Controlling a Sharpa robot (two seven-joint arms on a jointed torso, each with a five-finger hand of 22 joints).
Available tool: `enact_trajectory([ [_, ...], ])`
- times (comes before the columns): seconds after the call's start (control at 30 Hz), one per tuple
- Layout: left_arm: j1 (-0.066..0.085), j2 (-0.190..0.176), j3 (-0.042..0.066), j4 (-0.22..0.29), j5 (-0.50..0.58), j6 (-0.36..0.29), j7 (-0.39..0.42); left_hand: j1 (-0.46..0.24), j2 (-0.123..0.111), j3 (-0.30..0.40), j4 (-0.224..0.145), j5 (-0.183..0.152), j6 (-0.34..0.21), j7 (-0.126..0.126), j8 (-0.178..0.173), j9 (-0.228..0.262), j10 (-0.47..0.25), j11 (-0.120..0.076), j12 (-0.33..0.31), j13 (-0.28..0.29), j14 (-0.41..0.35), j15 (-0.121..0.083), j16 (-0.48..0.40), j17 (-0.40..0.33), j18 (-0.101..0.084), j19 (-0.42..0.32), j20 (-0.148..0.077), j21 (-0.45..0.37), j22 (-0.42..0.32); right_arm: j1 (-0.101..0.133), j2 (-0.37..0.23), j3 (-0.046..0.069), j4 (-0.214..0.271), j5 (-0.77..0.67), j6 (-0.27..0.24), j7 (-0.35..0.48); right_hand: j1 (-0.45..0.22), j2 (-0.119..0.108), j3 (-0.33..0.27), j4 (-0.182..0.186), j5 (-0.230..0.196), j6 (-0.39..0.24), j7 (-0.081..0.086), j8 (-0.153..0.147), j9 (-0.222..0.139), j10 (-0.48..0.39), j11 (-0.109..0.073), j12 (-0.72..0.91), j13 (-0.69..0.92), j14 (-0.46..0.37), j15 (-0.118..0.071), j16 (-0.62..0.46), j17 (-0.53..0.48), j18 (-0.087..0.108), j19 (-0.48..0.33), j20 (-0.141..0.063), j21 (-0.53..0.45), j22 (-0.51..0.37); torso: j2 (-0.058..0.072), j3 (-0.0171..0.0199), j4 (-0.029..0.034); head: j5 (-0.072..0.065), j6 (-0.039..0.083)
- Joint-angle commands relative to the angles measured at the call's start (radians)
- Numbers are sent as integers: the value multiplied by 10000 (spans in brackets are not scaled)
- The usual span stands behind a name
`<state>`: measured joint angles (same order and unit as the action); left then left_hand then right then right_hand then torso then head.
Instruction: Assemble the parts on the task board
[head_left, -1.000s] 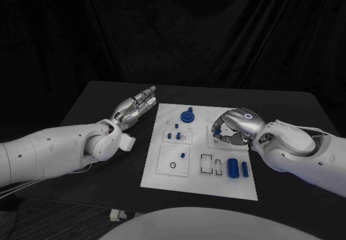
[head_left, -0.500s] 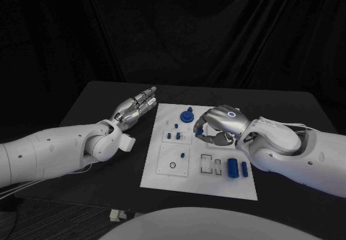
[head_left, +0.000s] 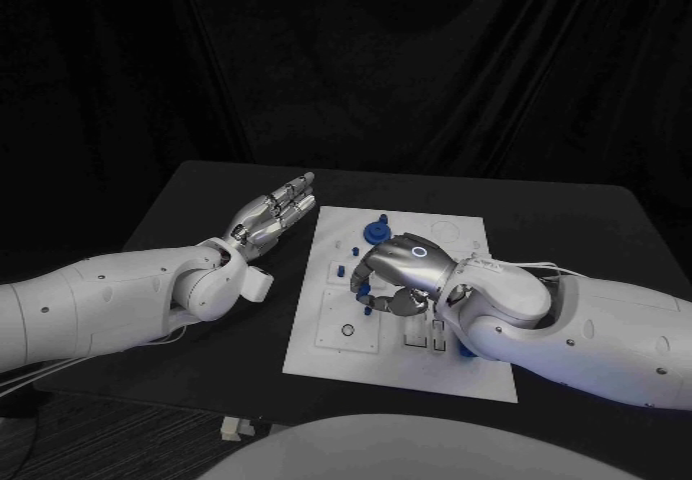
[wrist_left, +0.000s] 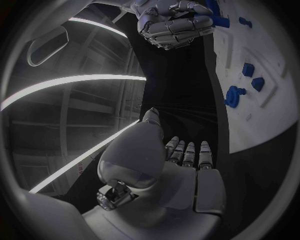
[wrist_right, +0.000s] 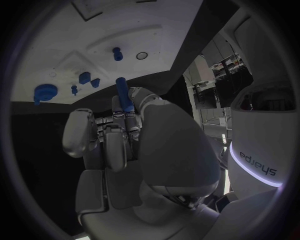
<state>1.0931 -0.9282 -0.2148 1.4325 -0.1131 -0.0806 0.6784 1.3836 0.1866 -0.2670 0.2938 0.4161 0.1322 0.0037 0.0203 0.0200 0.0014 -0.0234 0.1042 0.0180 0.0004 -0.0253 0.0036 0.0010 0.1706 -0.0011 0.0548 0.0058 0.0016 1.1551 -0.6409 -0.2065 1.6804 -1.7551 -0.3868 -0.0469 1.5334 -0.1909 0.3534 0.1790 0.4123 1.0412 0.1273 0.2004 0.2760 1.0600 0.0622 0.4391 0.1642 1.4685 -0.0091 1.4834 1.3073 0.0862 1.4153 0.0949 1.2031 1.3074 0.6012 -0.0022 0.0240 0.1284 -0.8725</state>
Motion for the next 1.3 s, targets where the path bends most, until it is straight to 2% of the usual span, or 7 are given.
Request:
enact_trajectory([
  [0.03,-13,2,10,30,42,11,1275,-16,54,3,-14,36,15,9,-8,1,0,-77,-21,-10,-4,-61,-36,-10,-204,11,-85,-58,-16,-108,131,5,-61,-59,388,-1,44,29,10,-54,-5,-64,-22,-54,16,49,-24,60,23,499,-51,13,816,-71,-3,-45,-44,1594,-1,3,12,36,-1],
  [0.3,-18,12,10,6,42,121,1219,21,74,19,-23,59,174,102,20,23,-1,-2,-20,-10,-4,-14,-36,-10,-292,11,-120,-58,-16,-273,340,5,-142,-65,687,-3,44,34,21,-69,-20,-92,-12,-76,18,36,-15,46,25,492,-44,3,796,-66,-16,-41,-71,1586,-4,-1,6,148,-1],
  [0.67,-29,39,10,-17,42,255,1154,69,94,39,-28,77,248,180,29,30,-3,64,-32,-12,-4,78,-36,-10,-361,11,-94,-58,-16,-511,544,5,-274,-66,855,61,50,43,38,-94,-34,-126,-1,-103,21,29,-8,35,32,487,-36,-5,783,-64,-25,-35,-82,1582,-11,-2,-14,146,-1],
  [0.97,-34,37,10,-19,42,304,1122,101,92,48,-34,100,303,216,36,36,-3,93,-28,-12,-4,118,-36,-10,-391,11,-81,-58,-16,-647,648,5,-407,-67,926,100,64,52,53,-117,-36,-142,3,-117,24,31,-6,32,38,482,-34,-11,771,-63,-30,-32,-89,1580,-9,-2,0,93,-1],
  [1.3,-39,55,10,-28,42,376,1091,122,94,56,-34,109,349,241,43,42,-3,113,-29,-12,-4,145,-36,-10,-410,11,-73,-58,-16,-834,801,5,-603,-67,1001,149,73,58,63,-135,-39,-154,7,-128,26,34,-4,31,43,480,-31,-14,766,-62,-33,-30,-91,1579,-13,1,-3,92,-1],
])
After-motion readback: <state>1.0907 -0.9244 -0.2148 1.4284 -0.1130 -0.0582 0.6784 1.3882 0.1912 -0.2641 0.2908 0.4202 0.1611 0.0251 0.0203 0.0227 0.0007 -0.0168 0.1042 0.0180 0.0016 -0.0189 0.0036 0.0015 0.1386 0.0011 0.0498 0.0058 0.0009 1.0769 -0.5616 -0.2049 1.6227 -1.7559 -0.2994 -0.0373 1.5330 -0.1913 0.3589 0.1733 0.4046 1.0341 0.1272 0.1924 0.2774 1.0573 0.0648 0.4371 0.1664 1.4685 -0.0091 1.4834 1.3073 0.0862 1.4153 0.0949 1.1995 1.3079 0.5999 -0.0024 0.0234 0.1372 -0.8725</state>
